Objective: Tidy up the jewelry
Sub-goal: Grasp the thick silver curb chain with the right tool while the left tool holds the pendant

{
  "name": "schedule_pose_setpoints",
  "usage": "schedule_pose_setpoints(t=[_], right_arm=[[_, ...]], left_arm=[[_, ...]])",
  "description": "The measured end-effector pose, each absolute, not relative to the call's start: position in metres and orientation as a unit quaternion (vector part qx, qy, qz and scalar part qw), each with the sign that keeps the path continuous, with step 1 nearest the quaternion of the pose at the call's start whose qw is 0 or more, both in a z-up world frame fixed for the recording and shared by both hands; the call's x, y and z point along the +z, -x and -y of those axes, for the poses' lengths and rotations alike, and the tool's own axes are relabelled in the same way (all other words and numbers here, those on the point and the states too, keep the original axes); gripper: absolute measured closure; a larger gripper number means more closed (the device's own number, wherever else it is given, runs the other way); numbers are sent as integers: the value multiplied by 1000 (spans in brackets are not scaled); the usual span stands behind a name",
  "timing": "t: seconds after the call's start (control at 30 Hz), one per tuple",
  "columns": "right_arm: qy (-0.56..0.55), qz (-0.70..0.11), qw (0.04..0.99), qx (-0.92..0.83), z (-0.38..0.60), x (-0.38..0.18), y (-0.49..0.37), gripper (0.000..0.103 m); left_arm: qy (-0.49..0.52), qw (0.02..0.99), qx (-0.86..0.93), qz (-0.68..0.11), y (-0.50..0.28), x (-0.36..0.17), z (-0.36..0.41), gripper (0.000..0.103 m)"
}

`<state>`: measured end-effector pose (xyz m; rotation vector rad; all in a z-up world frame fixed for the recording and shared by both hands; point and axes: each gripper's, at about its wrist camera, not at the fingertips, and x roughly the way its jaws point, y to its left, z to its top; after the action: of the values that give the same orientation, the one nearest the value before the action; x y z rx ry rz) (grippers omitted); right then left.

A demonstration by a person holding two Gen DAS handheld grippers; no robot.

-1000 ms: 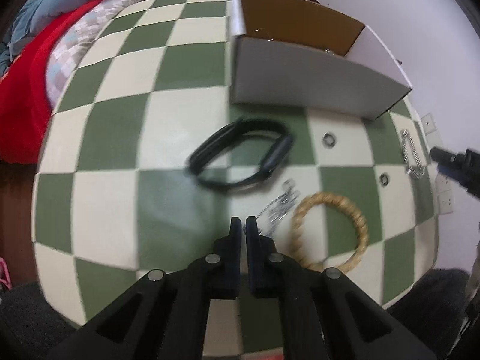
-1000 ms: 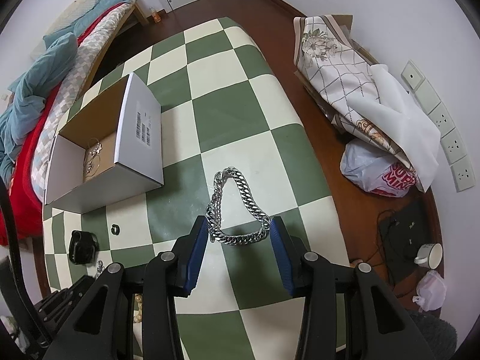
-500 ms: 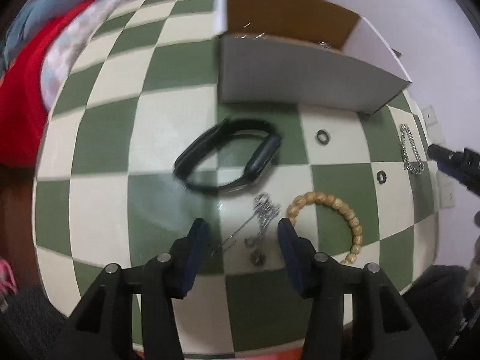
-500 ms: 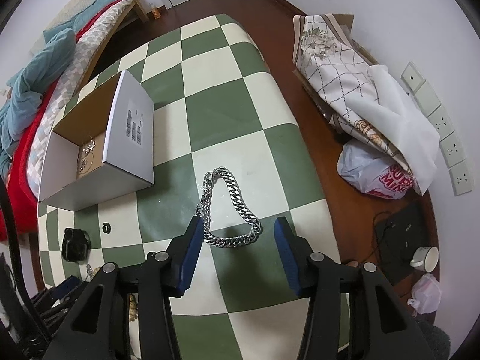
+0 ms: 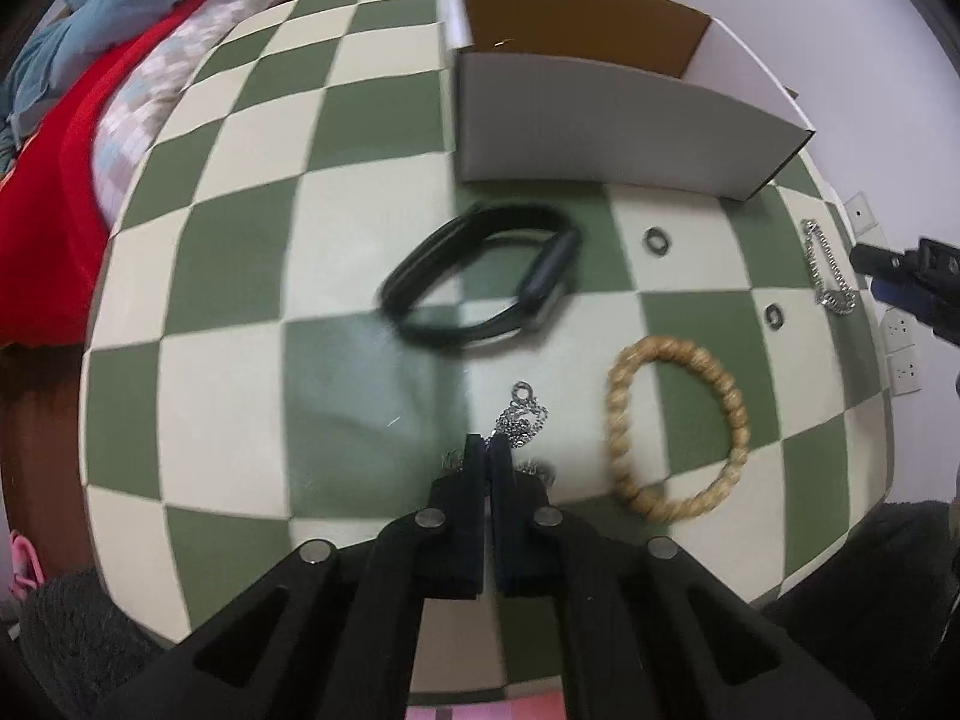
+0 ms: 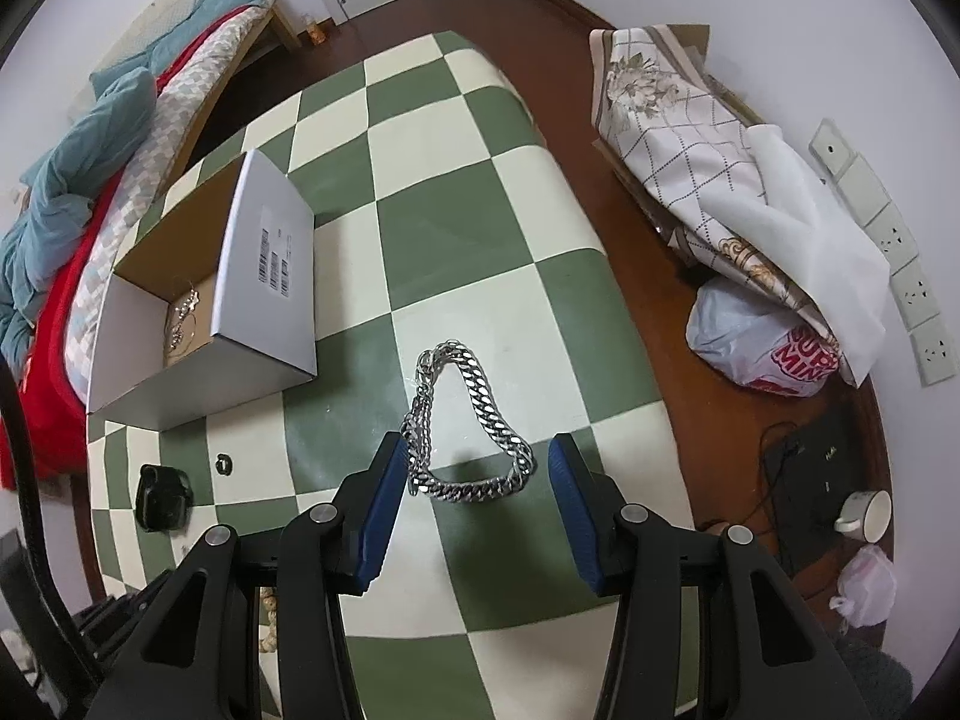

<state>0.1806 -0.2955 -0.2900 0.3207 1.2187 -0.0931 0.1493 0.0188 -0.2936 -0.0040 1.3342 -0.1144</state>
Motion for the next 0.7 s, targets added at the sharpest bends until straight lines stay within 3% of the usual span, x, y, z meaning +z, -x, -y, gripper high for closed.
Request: schedule_pose_setpoints(t=[0.2, 0.23, 0.27, 0.3, 0.33, 0.53, 0.7], right_arm=[[-70, -594, 798, -70, 275, -312, -201, 53], [-54, -587, 804, -74, 271, -311, -201, 63], [-29, -584, 808, -73, 263, -311, -201, 67], [-27, -584, 809, -65, 260, -310, -200, 89], [-23, -586, 808, -63, 256, -311, -200, 95], [-14, -601, 799, -20, 241, -314, -172, 95], [-39, -621, 783, 18, 235, -315, -132, 95]], left_arm=[[24, 785, -33, -618, -143, -291, -46, 103], [25, 786, -33, -617, -144, -289, -45, 103], [27, 787, -34, -616, -145, -288, -46, 103], [29, 787, -36, -615, -146, -286, -46, 103], [28, 788, -37, -614, -146, -285, -45, 103], [50, 789, -68, -609, -127, -273, -38, 103], [4, 778, -64, -624, -123, -273, -22, 95]])
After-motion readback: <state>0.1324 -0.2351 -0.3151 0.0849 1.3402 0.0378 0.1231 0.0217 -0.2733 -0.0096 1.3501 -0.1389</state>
